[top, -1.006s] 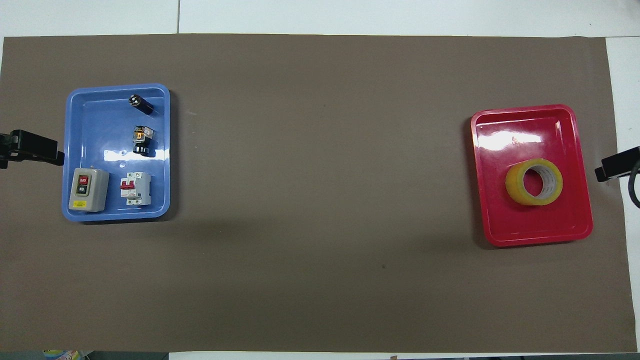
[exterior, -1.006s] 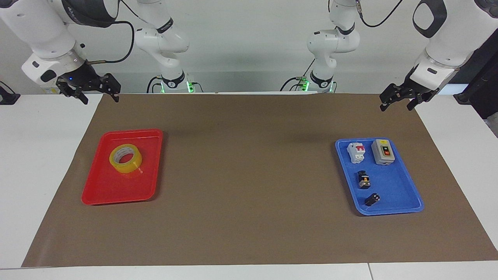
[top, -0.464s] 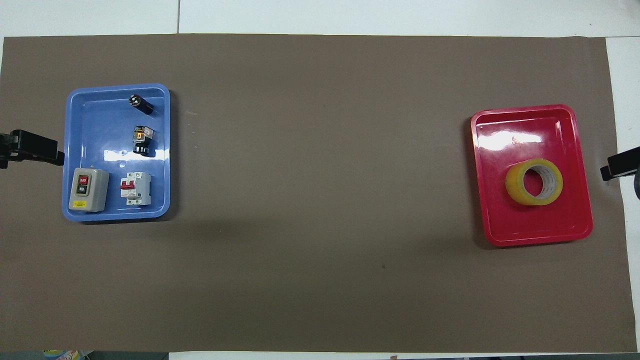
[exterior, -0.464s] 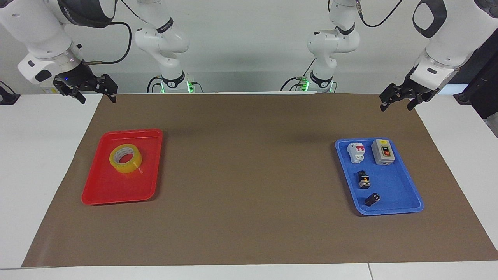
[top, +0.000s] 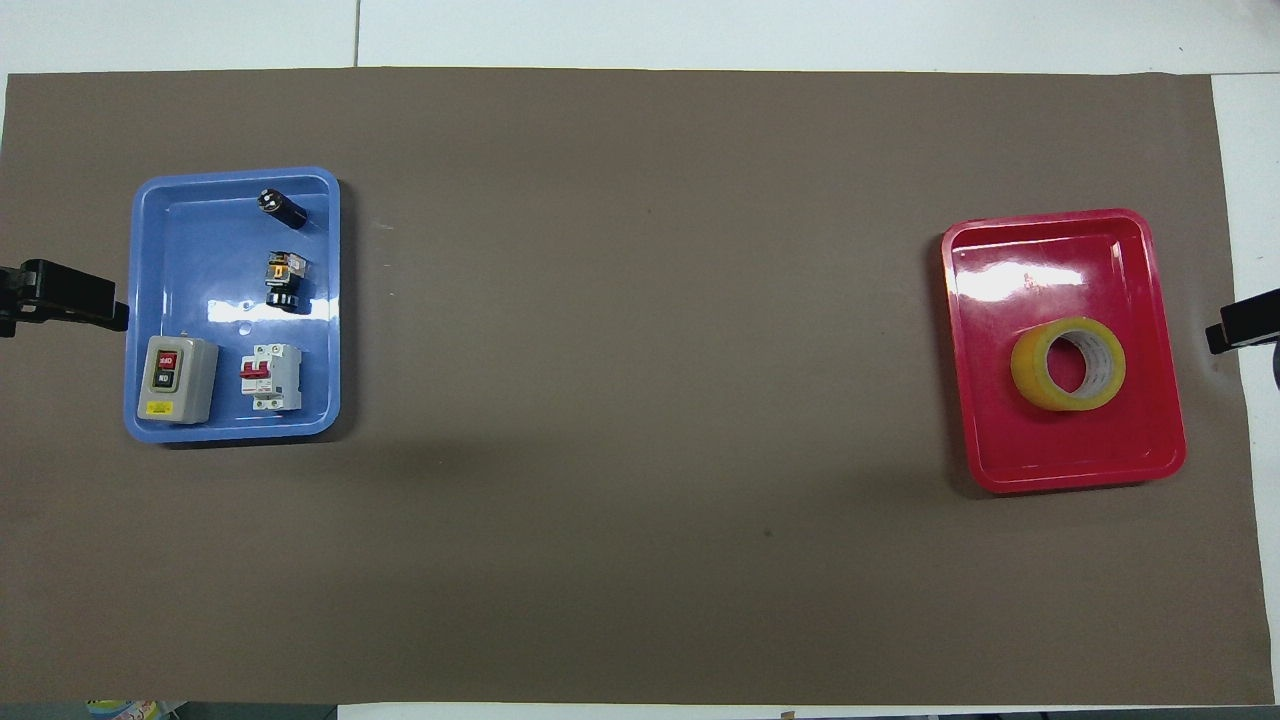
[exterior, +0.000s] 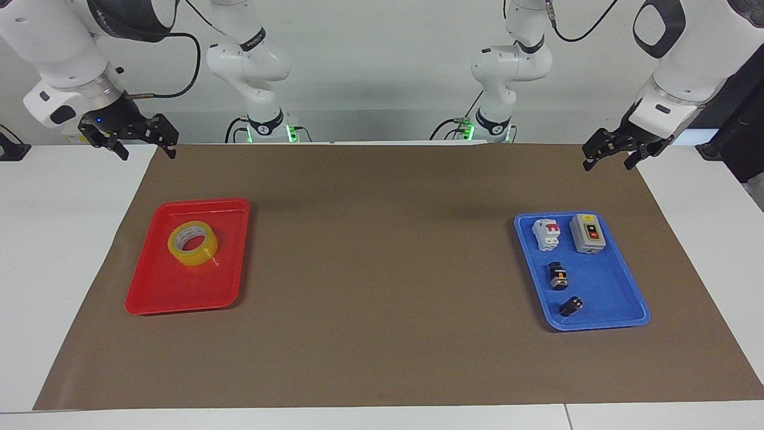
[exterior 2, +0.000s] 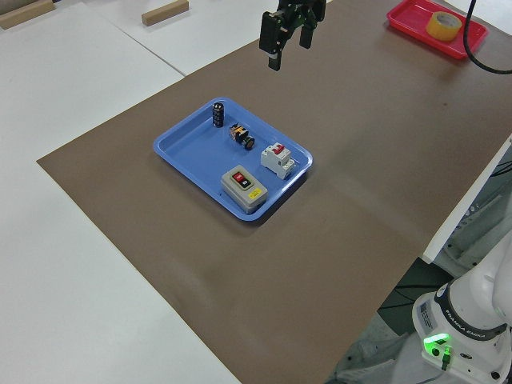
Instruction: Place and move tape with both arms
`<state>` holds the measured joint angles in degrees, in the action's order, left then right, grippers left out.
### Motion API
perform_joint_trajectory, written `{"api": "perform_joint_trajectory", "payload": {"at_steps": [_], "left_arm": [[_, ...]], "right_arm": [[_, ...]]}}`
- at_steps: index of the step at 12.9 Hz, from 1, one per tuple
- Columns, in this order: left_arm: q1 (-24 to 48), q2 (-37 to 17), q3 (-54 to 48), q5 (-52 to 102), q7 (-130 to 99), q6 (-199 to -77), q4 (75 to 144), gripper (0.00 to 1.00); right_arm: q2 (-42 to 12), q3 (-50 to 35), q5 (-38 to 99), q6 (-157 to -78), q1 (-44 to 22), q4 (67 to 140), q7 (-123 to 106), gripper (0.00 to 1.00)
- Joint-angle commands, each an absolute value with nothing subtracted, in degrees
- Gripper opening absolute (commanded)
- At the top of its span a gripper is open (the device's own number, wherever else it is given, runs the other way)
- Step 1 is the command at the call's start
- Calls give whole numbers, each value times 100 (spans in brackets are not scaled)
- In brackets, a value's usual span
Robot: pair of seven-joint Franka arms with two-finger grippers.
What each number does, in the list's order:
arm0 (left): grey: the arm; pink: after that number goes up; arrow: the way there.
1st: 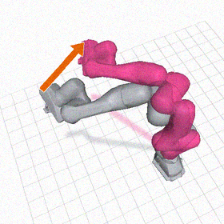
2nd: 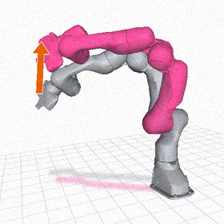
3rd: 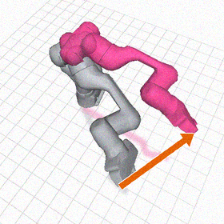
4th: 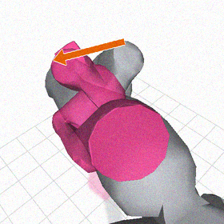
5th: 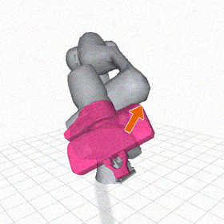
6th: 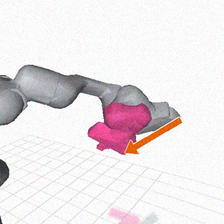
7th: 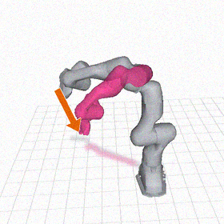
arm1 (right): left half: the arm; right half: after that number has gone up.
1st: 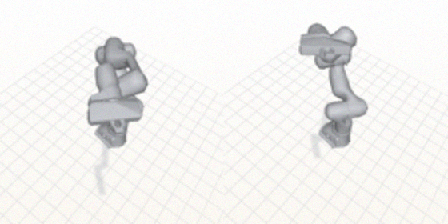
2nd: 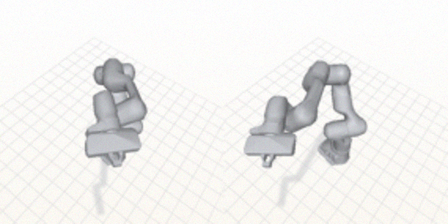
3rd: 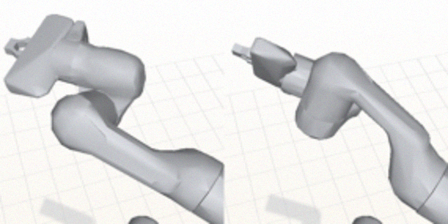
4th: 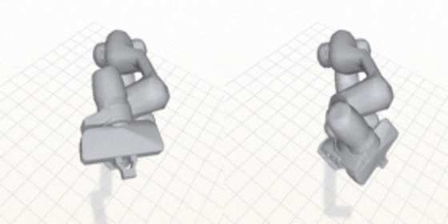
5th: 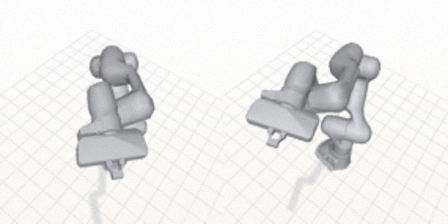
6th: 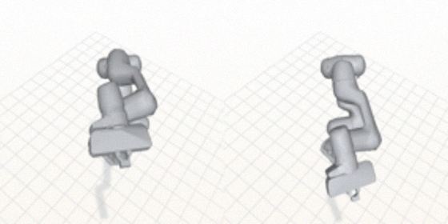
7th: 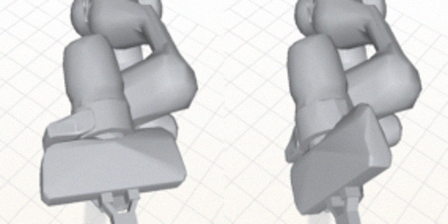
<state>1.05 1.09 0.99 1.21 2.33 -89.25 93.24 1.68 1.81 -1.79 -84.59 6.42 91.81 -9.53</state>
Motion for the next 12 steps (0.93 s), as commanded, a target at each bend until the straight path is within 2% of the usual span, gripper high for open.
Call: {"api": "perform_joint_trajectory", "payload": {"at_steps": [1, 6, 12], "left_arm": [[79, 237, 88, 176, 308, -8912, 9431, 100], [70, 237, 79, 176, 308, -8912, 9431, 100], [70, 237, 88, 176, 308, -8912, 9431, 100]], "right_arm": [[159, 114, -308, -8525, 685, 9097, -905, 100], [193, 18, -272, -8473, 308, 9149, -870, 100], [176, 35, -255, -8569, 343, 9141, -537, 100]]}}
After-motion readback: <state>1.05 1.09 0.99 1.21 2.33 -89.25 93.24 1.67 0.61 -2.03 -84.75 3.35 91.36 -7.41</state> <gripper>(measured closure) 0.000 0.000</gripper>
